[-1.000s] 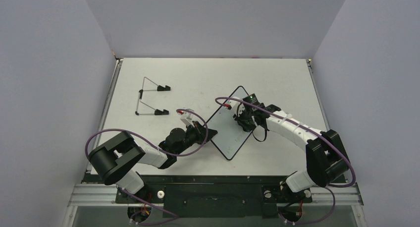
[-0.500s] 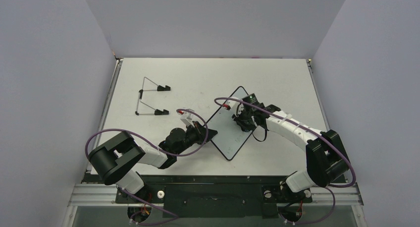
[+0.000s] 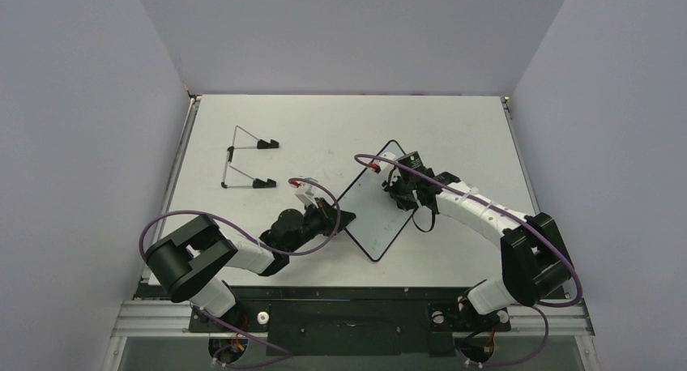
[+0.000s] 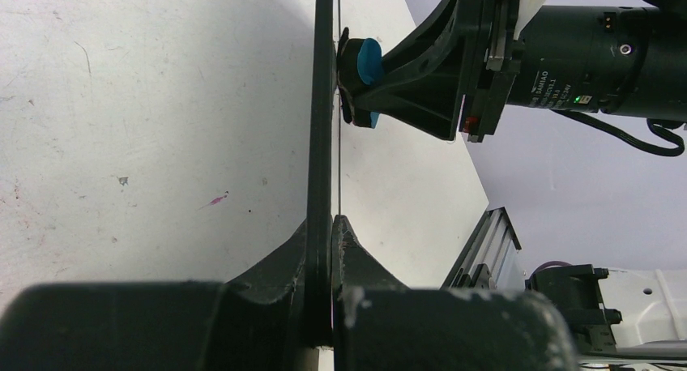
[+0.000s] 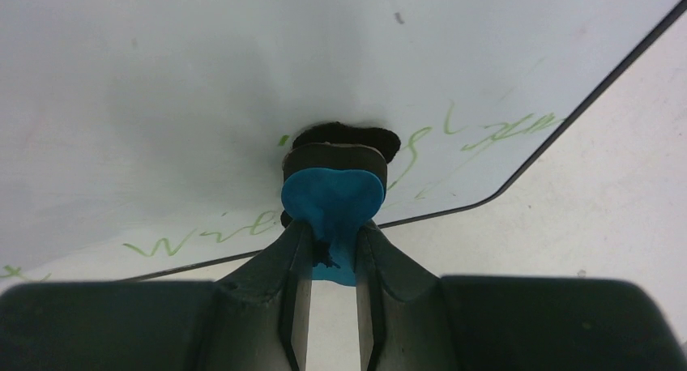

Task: Erase the whiteboard
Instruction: Erase the whiteboard at the center of the board.

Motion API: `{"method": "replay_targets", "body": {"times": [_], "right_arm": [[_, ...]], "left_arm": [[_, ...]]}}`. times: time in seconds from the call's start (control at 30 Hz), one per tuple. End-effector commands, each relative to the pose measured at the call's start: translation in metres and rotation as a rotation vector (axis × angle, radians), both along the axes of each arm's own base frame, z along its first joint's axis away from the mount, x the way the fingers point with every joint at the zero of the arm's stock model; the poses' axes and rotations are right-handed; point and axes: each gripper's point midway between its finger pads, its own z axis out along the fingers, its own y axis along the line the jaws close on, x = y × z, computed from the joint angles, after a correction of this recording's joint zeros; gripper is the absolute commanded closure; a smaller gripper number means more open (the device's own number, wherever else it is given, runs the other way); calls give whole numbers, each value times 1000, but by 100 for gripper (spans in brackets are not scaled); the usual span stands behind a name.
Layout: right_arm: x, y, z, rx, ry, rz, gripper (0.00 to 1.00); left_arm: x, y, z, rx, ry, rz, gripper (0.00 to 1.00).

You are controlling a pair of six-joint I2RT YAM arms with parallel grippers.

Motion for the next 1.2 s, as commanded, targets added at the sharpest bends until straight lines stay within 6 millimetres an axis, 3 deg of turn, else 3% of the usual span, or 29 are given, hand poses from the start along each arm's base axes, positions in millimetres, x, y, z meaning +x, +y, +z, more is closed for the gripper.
{"method": "replay_targets", "body": {"times": [0.0,0.1,0.2,0.27,0.43,0.6,0.83,0.9,1.07,1.17], "right_arm": [[5,15,10,54,-33,28,100],[-27,40,9,118,87,229,100],[-42,53,14,160,105,321,100],[-35,52,18,179,82,274,100],[11,19,23,145,-77,6,100],[15,12,14,120,-73,-43,100],[-44,51,17,231,135,330,100],[-41,49,21,244,112,297,100],[9,9,20,170,-25,9,100],[15,1,16,162,-27,-36,100]], "left_arm": [[-7,-20,46,-114,-102,-88,100],[-8,-21,45,-112,-102,-93,100],[-9,-21,45,-112,-103,-98,100],[-9,-21,45,-111,-103,-99,100],[-10,-21,45,-108,-107,-103,100],[-10,-24,47,-112,-110,-116,100],[-11,-23,49,-104,-112,-116,100],[-11,-23,49,-103,-114,-118,100],[-12,-23,49,-101,-113,-123,100],[-12,-24,50,-101,-116,-126,100]]}}
